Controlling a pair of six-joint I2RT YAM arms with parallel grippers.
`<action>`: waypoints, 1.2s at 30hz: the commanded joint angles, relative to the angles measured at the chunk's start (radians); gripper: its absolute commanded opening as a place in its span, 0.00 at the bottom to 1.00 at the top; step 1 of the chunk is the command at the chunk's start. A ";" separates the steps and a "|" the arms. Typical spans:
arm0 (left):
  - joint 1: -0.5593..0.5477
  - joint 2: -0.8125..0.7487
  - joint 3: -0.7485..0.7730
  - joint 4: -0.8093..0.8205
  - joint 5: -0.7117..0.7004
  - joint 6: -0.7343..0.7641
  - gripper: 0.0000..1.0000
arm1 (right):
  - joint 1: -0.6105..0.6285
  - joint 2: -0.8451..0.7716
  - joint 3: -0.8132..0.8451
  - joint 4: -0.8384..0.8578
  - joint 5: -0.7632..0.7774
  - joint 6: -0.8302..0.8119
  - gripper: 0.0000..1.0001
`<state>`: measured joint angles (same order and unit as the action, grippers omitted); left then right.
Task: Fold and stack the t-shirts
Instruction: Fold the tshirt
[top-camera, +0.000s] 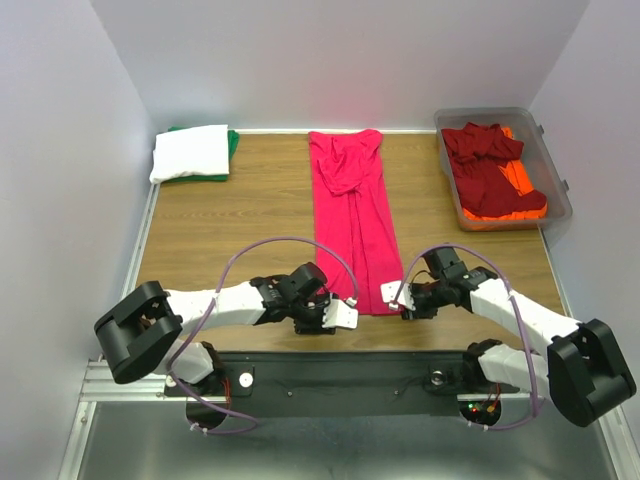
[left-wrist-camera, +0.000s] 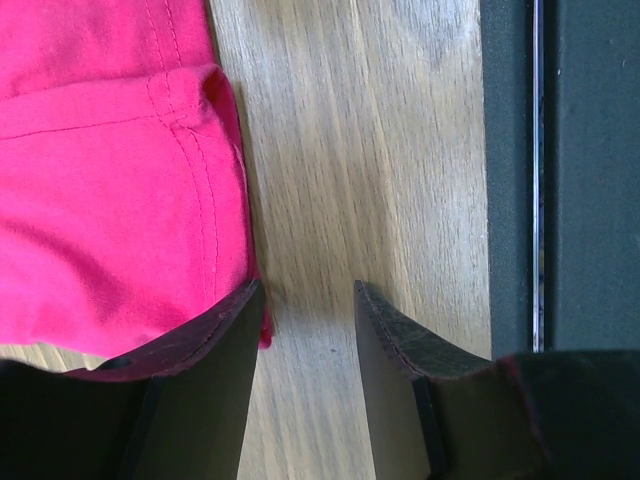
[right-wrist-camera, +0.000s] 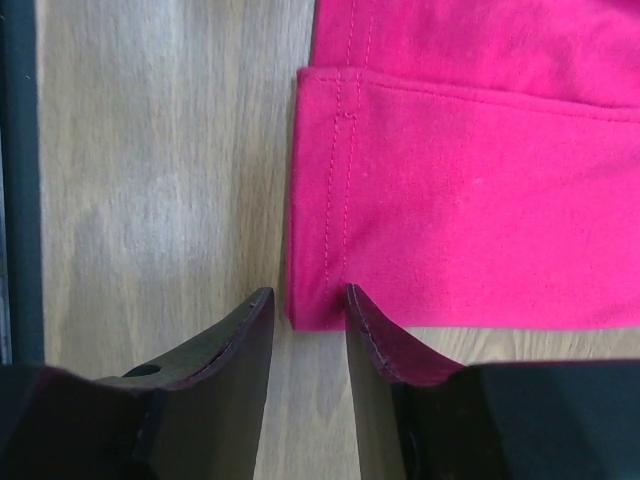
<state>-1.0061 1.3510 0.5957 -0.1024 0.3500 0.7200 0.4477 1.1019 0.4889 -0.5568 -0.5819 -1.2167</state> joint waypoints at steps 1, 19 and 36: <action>-0.003 -0.059 0.027 -0.026 0.016 -0.001 0.52 | 0.016 0.003 -0.022 0.057 0.022 -0.023 0.40; -0.003 0.040 0.052 0.003 -0.014 0.001 0.55 | 0.049 0.071 -0.033 0.067 0.076 -0.011 0.34; 0.041 0.151 0.096 -0.077 0.033 0.035 0.06 | 0.049 0.044 0.022 0.072 0.133 0.184 0.01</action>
<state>-0.9859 1.4597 0.6804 -0.0921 0.3542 0.7582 0.4927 1.1591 0.4808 -0.4461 -0.5072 -1.1057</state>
